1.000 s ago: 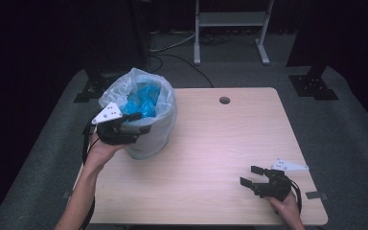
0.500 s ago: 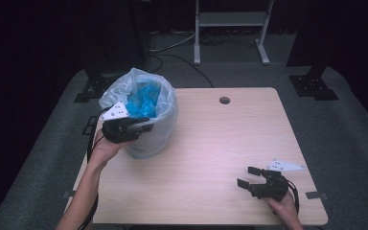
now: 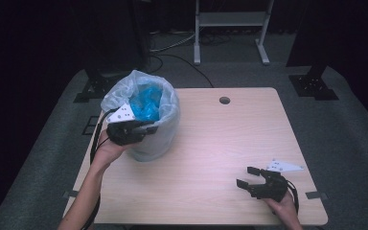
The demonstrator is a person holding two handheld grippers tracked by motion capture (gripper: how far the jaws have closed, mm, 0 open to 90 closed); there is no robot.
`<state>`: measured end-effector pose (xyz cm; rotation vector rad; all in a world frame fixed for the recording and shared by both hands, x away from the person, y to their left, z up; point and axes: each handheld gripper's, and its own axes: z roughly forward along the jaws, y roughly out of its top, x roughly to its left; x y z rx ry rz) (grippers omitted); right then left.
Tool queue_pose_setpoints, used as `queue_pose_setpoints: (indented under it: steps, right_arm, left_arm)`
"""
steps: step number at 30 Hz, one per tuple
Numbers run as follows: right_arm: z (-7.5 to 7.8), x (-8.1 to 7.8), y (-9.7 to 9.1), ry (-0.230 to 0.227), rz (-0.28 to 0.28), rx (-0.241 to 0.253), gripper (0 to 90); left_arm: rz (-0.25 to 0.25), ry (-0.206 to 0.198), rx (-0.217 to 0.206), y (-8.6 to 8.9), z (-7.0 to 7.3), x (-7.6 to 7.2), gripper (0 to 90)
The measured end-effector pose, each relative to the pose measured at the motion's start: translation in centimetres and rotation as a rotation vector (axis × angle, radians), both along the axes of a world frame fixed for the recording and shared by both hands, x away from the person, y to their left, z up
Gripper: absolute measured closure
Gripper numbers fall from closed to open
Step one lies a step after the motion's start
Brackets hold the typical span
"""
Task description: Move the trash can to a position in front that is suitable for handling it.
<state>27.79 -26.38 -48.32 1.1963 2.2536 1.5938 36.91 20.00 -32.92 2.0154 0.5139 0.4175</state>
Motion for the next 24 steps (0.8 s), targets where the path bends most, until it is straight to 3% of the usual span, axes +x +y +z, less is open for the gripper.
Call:
queue_pose_setpoints:
  steps: [11,17,24]
  right_arm:
    - [0.0,0.0,0.1,-0.005,0.003,-0.007,18.2]
    - [0.2,0.0,-0.1,-0.011,-0.005,0.000,18.2]
    - [0.3,0.0,-0.4,-0.012,-0.015,0.005,18.2]
  left_arm:
    - [-0.065,0.017,0.012,-0.7,0.2,-1.3,71.4]
    - [-0.116,0.008,0.046,-1.9,0.5,-3.0,72.0]
    - [-0.155,0.020,0.050,-2.6,0.5,-4.3,72.1]
